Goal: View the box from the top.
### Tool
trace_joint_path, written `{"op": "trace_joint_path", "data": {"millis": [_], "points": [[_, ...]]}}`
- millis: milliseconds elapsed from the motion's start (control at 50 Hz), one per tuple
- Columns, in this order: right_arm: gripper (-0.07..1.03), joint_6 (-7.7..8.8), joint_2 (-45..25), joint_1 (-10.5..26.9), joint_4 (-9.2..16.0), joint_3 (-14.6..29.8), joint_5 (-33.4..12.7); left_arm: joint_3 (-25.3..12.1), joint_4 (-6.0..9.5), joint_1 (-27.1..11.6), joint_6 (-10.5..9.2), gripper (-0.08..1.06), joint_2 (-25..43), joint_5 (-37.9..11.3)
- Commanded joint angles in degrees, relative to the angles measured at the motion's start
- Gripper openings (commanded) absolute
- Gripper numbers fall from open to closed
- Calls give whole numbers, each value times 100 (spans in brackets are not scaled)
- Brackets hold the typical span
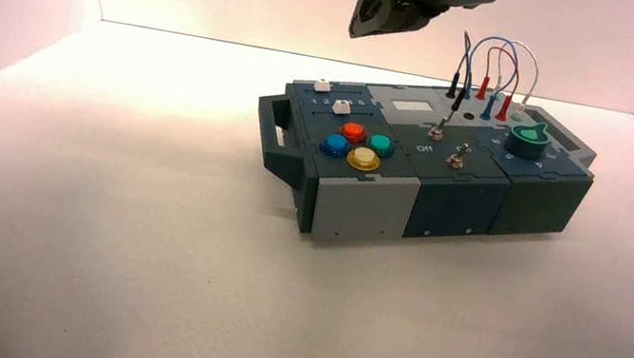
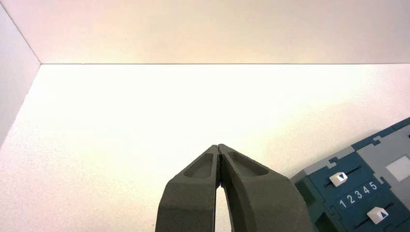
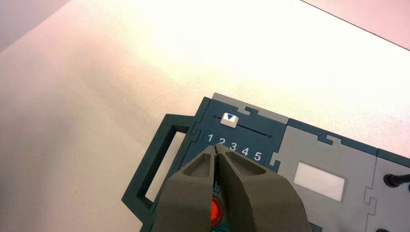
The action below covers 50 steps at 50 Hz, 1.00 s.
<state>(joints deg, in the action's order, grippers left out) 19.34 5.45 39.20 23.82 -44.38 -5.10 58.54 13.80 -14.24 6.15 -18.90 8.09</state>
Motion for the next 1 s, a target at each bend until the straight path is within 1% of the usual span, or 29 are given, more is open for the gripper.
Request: {"op": "trace_joint_path", "data": {"millis": [20, 360, 420, 500, 600, 680, 720, 740, 760, 780, 820, 840, 880, 900, 920, 940, 1000], "points": [[-2, 18, 123, 44, 0, 167, 26, -70, 0, -9, 18, -3, -26, 62], [-2, 18, 141, 44, 0, 167, -26, -70, -9, -9, 18, -3, -88, -9], [-2, 18, 176, 35, 0, 167, -88, -97, -9, -9, 26, -3, -123, -97], [-2, 18, 272, 9, -18, 149, -149, -158, -26, -9, 44, -3, -202, -343], [-2, 18, 475, -114, -35, 97, -185, -264, -26, -9, 79, -3, -343, -703], [-2, 18, 686, -360, -53, -26, -237, -299, -26, 0, 88, -3, -404, -844], [-2, 9, 712, -404, -53, -35, -246, -308, -35, 9, 97, -3, -404, -861], [-2, 9, 809, -563, -53, -88, -290, -316, -35, 26, 97, -3, -413, -896], [-2, 0, 844, -624, -44, -105, -308, -316, -26, 35, 97, -3, -413, -905], [-2, -26, 1107, -1055, -44, -220, -483, -360, -35, 97, 114, -3, -404, -967], [-2, -44, 1283, -1301, -35, -281, -606, -404, -35, 149, 114, -3, -413, -1037], [-2, -35, 1327, -1354, -35, -299, -642, -439, -35, 167, 114, -3, -413, -1099], [-2, -44, 1521, -1573, -35, -378, -773, -501, -44, 193, 123, -3, -413, -1195], [-2, -44, 1617, -1670, -35, -404, -844, -563, -35, 220, 132, -3, -404, -1283], [-2, -44, 1775, -1881, -35, -431, -993, -668, -44, 237, 167, -3, -404, -1477], [-2, -44, 1819, -1934, -35, -439, -1028, -729, -53, 246, 176, -3, -404, -1591], [-2, -18, 1986, -2215, -44, -404, -1318, -861, -53, 255, 229, -3, -404, -1863]]}}
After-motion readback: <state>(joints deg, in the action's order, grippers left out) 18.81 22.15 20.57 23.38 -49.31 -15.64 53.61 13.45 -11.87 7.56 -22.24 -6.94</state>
